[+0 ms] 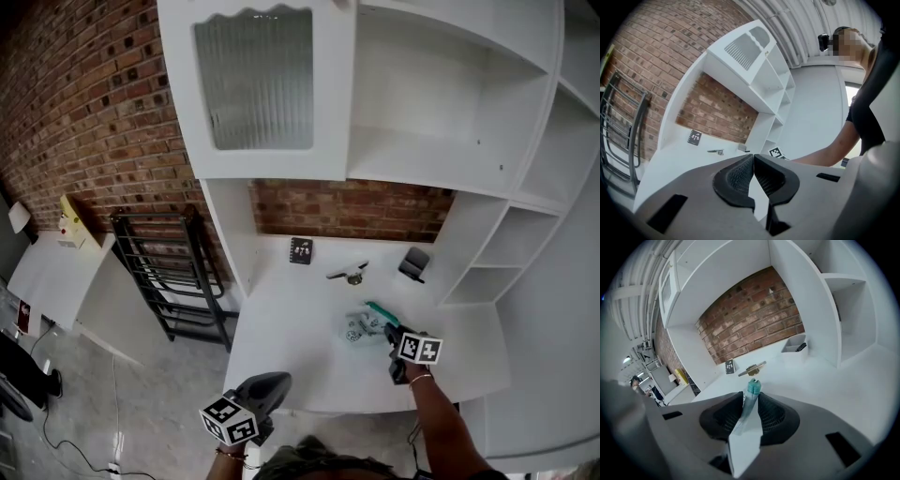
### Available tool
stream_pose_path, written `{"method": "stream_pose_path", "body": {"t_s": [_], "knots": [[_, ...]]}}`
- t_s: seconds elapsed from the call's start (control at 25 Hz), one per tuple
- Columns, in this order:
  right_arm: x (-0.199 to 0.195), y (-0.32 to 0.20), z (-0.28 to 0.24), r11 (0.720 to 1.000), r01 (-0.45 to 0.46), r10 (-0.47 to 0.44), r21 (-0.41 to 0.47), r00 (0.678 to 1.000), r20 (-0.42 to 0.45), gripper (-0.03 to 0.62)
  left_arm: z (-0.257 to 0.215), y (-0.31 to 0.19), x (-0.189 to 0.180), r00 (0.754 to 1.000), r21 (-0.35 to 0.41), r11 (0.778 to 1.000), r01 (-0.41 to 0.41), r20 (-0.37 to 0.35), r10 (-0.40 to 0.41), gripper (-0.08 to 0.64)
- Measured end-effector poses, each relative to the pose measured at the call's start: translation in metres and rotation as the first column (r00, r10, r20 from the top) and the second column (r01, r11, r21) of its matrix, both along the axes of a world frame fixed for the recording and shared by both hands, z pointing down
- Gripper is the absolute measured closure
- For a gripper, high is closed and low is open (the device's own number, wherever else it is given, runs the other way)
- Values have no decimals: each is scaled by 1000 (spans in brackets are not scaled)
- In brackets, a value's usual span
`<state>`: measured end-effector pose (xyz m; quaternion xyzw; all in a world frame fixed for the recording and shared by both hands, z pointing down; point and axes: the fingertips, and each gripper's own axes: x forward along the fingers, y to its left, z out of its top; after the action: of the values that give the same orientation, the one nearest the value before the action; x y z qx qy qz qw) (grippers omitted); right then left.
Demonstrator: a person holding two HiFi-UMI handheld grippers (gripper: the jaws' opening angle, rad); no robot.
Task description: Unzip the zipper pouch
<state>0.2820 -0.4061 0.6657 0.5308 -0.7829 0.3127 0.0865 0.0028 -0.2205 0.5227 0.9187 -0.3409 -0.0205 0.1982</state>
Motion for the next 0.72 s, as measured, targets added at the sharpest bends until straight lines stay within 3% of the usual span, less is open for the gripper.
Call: {"method": "stream_pose_path", "body": {"t_s": [0.28, 0.52, 0.72], "knots": [[24, 19, 10, 999, -23, 23, -32, 1000, -12, 490, 4, 6, 16, 999, -10, 999, -34, 5, 34, 555], [57, 41, 20, 995, -49, 40, -81, 993, -115, 445, 4, 6, 31, 998, -16, 998, -63, 11, 64, 555], [88, 61, 6, 993, -114, 110, -33, 987, -117, 443, 2, 3, 43, 998, 6, 998, -65, 24, 64, 555]]}}
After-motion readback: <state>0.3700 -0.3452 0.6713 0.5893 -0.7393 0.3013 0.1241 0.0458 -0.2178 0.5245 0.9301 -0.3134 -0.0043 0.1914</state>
